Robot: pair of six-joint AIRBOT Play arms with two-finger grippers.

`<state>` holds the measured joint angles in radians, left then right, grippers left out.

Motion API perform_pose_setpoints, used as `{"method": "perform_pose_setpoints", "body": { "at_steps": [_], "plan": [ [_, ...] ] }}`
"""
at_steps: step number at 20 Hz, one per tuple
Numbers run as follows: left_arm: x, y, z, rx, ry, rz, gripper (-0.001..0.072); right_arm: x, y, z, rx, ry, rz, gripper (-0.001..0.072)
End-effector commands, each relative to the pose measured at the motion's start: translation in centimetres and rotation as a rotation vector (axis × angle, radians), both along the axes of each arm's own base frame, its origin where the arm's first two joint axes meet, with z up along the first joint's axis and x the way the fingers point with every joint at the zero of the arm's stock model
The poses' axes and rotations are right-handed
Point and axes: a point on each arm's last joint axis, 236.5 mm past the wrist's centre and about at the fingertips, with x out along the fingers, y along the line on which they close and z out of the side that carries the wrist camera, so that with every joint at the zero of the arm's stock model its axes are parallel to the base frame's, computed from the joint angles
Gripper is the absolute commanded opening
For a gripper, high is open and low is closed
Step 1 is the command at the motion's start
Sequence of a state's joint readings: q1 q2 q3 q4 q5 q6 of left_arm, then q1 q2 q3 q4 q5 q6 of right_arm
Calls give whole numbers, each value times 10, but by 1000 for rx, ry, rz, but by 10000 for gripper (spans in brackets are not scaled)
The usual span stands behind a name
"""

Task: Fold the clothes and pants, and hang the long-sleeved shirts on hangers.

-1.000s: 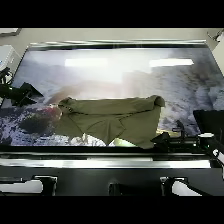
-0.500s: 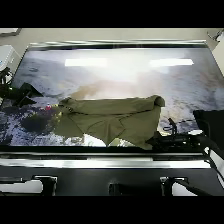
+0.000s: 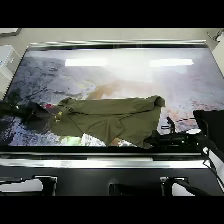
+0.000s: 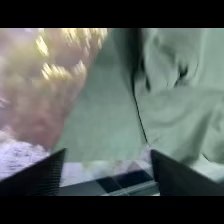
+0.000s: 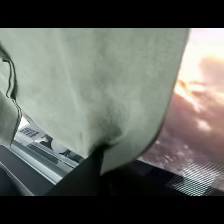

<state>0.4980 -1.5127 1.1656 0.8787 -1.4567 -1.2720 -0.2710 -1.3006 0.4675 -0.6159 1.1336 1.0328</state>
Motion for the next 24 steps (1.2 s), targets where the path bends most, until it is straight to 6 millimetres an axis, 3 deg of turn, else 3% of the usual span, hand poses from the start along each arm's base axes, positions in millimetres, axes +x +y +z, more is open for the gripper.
{"method": "perform_pose_setpoints", "body": {
  "at_steps": [1,4,9,13,21,22,23,24],
  "plan": [
    [-24,-22,-36,-122,-30,20,637,-2,3,4,19,4,6,31],
    [-26,-27,-61,-64,-65,1,635,-3,4,5,23,15,2,31],
    [-11,-30,-75,19,-125,-27,630,-3,4,5,25,32,-14,31],
    [-11,-28,-89,15,-96,-14,620,-3,5,5,30,42,-20,32],
    [-24,-60,-100,-35,-38,-102,598,-2,7,8,46,42,-26,32],
    [-24,-60,-100,-35,-35,-99,482,-1,8,9,51,41,-30,32],
    [-24,-60,-99,-40,-33,-99,213,0,8,10,53,38,-32,31],
    [-24,-60,-98,-45,-34,-105,20,0,8,12,53,32,-31,31]
  ]
}}
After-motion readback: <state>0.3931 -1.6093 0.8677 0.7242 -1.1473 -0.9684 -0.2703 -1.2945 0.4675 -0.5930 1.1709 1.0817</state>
